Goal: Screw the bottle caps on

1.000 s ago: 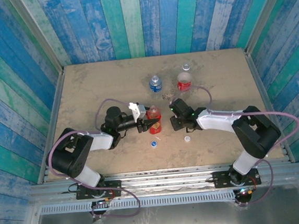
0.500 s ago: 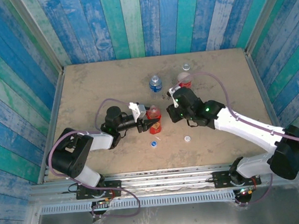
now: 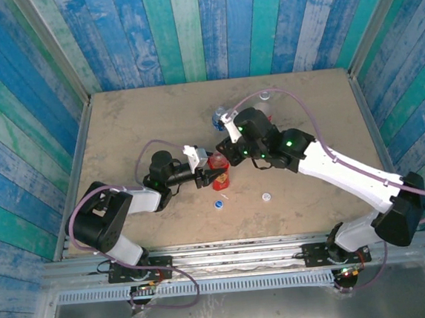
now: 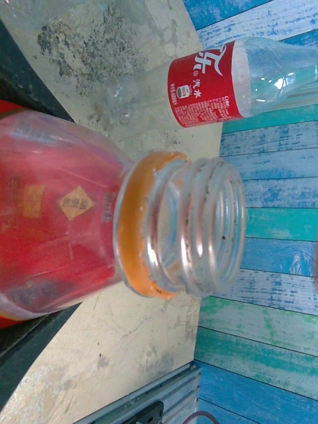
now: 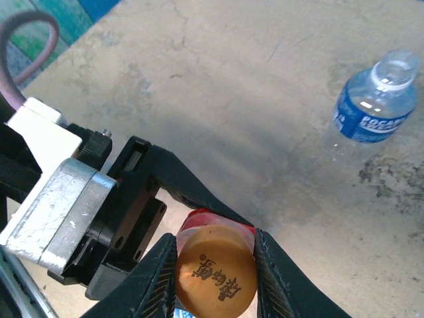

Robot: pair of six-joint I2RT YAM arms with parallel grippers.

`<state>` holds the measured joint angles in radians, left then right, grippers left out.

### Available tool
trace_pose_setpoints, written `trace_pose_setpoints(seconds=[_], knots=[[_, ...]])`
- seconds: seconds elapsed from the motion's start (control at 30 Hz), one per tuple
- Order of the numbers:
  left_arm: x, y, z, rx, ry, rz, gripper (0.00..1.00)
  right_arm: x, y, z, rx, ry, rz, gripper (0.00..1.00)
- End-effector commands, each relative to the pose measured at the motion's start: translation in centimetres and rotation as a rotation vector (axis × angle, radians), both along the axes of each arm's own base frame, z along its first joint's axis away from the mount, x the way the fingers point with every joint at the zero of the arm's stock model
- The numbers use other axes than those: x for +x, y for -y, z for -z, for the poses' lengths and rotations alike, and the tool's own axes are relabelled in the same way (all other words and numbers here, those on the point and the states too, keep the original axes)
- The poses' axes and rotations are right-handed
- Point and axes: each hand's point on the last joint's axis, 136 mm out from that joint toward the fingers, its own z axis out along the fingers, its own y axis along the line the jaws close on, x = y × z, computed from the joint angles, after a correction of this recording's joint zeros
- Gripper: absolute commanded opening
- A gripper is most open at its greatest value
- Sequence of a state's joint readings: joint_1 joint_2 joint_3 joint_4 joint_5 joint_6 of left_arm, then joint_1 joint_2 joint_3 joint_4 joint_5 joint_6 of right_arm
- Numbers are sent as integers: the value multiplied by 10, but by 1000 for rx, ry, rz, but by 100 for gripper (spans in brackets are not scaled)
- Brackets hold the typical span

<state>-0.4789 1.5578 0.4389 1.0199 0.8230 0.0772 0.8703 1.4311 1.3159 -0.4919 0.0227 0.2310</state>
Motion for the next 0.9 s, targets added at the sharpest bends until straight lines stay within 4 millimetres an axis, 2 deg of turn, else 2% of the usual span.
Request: trace_pose_setpoints(seconds=[0.0,0.23,0.53,0.87], knots=[[-4,1,8,25,-33,13,57,-7,-7,13,-62,-28,-52,32],[-4,1,9,28,-31,11,58,-8,-13,23,-78,-53,-65,31],[-4,1,10,30,-33,11,58,-20,-12,35,-159,-85,-107,31],[-4,1,9,20,-39,9,56,-29,-20,48,-181,-116,-154,30]])
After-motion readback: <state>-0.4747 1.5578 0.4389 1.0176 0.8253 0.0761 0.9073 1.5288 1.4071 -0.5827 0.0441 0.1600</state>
